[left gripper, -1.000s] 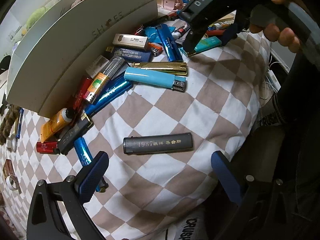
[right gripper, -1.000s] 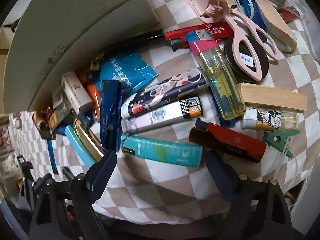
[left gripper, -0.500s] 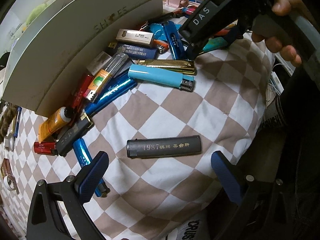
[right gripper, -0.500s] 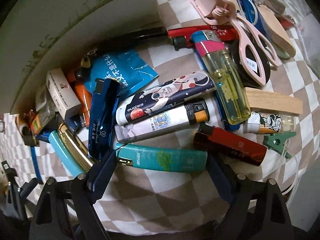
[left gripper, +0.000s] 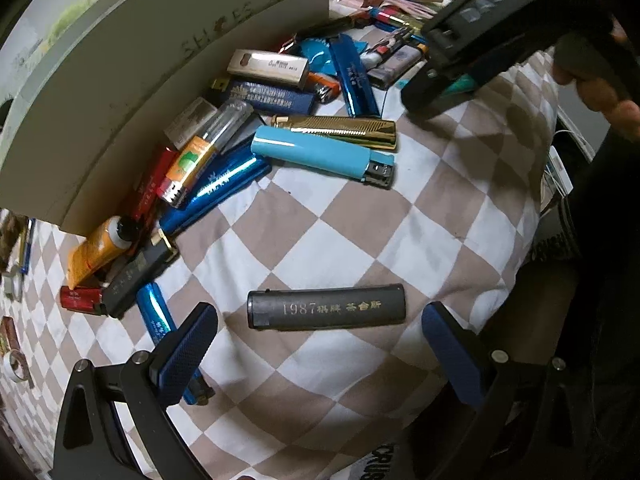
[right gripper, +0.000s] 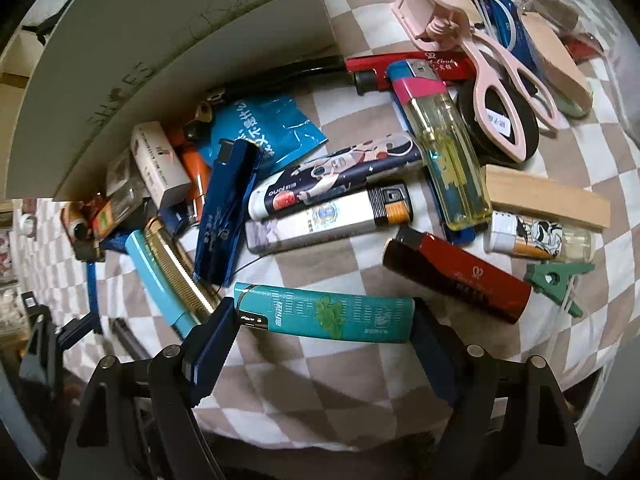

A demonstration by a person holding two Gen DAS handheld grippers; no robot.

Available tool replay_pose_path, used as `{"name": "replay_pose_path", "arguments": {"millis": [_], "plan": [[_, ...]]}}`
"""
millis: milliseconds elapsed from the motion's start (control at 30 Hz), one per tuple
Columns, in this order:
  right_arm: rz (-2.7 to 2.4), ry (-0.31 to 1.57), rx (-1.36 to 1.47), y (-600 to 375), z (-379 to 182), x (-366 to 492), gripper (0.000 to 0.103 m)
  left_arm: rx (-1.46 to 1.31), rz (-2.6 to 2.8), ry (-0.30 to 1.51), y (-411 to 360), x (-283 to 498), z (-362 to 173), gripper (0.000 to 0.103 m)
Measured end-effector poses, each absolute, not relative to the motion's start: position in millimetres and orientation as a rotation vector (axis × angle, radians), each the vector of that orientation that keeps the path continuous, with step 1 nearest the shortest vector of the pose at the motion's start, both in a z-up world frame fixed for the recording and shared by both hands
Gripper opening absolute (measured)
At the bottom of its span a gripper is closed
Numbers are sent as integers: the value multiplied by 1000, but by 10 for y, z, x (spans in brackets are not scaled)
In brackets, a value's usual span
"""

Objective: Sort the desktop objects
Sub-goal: 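Lower the left tool toward the dark grey lighter on the bed cover, then close the left tool on the grey lighter while the right tool grasps the teal lighter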

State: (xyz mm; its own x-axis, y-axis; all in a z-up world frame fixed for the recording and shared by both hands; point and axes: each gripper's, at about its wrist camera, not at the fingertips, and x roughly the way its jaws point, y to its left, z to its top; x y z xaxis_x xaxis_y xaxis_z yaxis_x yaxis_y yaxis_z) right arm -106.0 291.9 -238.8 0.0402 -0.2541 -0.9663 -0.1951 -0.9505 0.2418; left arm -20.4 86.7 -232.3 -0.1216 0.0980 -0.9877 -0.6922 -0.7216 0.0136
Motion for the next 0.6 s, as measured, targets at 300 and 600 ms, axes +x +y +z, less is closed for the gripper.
{"name": "replay_pose_path", "arguments": {"millis": [300,600], "plan": [[-2043,-490,2225,2987,-2292,-1163,84,-1715,1852,633,881,-263,-2454,95],[-2016,-501,2216,3037,-2227,-1300,84,-1725,1866,638,947,-309,-2436,81]]}}
